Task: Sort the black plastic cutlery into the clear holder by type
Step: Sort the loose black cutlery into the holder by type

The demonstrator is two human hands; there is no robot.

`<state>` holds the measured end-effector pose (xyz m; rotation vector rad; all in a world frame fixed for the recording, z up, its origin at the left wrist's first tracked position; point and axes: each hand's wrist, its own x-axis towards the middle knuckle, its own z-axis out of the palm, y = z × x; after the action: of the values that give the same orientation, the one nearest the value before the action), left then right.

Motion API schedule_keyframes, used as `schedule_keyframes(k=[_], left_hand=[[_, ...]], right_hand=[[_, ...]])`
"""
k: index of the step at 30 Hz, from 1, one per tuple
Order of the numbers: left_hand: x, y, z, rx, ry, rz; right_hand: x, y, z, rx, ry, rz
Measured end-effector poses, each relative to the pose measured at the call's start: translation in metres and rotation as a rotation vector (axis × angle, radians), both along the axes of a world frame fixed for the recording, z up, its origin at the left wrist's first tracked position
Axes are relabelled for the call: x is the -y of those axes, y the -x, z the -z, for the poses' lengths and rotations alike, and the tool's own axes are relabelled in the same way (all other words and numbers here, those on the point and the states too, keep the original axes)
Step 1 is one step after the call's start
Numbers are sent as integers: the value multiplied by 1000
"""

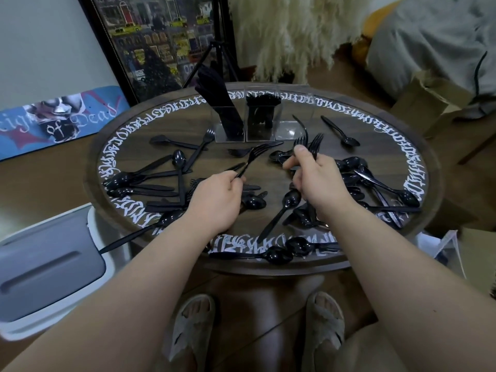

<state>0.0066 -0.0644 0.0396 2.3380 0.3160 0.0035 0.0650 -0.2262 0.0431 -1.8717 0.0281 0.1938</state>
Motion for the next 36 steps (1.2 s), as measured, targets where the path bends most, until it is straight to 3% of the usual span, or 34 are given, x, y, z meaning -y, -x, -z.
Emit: schedule_keyframes(k=[6,15,26,31,36], left_hand=[[4,-6,-4,30,2,0],[6,-12,4,-95,-86,171],[1,-12,0,-108,-117,291],[-2,-13,-3,-101,-42,188],[-7,-15,-5,-58,9,61]], right_hand=[[-16,-5,3,22,22,18],[-34,-12,13,128,25,0],[-30,-10,8,30,-80,-79],[-31,-8,4,28,-26,-116],[-27,-14,4,-4,-75,44]])
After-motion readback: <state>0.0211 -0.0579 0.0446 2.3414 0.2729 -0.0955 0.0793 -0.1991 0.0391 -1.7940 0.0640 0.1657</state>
